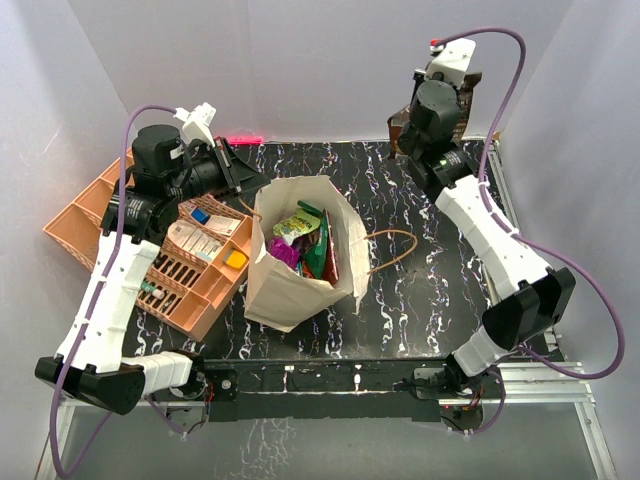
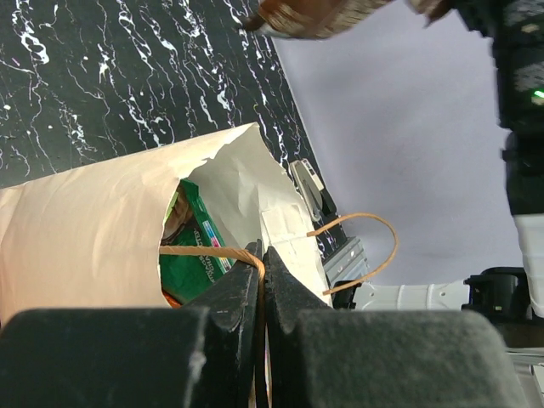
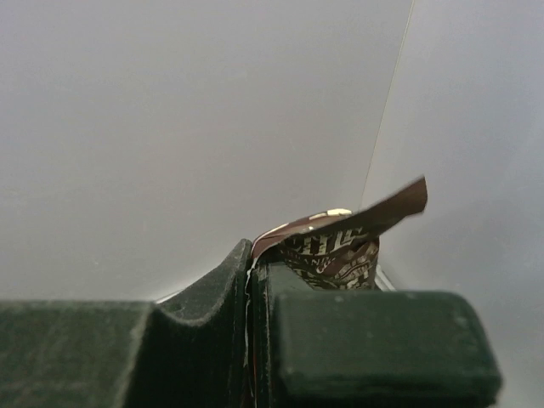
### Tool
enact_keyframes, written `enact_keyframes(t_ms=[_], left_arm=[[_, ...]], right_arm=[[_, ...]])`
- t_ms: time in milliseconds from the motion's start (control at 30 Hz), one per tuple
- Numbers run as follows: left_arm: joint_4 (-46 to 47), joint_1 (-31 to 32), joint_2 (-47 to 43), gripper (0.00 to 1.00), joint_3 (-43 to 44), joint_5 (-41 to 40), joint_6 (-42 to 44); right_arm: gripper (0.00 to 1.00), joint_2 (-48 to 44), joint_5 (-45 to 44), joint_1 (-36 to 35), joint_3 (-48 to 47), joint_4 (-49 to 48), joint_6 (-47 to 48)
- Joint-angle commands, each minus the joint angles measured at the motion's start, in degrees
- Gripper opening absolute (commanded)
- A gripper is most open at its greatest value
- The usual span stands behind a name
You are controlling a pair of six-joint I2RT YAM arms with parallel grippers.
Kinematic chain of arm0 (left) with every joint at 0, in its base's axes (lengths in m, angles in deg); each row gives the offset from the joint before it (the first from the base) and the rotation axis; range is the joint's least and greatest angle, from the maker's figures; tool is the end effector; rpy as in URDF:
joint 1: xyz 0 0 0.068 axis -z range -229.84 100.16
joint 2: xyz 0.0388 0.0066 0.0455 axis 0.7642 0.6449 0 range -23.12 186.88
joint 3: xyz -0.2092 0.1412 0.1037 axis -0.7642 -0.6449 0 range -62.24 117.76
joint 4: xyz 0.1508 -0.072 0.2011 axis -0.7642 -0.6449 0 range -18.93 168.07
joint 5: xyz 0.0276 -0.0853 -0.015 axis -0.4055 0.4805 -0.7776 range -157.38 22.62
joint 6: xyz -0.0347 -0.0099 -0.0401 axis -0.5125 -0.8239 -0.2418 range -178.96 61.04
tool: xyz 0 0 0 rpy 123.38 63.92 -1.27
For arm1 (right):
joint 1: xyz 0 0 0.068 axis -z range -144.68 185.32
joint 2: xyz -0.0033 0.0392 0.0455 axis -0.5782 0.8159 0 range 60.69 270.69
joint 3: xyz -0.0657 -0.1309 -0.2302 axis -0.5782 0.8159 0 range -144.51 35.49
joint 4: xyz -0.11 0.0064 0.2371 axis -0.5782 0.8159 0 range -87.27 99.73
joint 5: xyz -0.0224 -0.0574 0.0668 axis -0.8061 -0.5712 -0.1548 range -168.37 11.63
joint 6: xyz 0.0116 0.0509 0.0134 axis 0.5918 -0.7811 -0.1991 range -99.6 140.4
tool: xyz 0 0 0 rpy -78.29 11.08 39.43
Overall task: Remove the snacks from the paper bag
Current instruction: Place the snack at the center of the board.
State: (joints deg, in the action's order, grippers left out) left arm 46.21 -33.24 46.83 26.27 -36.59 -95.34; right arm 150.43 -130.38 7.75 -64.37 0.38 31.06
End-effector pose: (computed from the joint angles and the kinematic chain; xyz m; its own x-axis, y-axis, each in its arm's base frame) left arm 0.2290 -0.0873 0.4723 -0.6063 -0.3509 -0.7137 0.4512 0.5872 -0.6720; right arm 0.3170 0.1339 0.5003 0.1146 -0.0687 -0.9910 0.4258 0.9047 -0.0135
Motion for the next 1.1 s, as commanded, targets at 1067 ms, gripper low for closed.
enact_keyframes(t_ms=[1067], left_arm=[[3.17, -0.16, 0.42, 0.00, 4.97, 6.61, 0.56]], right_arm=[[0.38, 4.76, 46.19, 35.80, 33.46, 10.74, -49.55]])
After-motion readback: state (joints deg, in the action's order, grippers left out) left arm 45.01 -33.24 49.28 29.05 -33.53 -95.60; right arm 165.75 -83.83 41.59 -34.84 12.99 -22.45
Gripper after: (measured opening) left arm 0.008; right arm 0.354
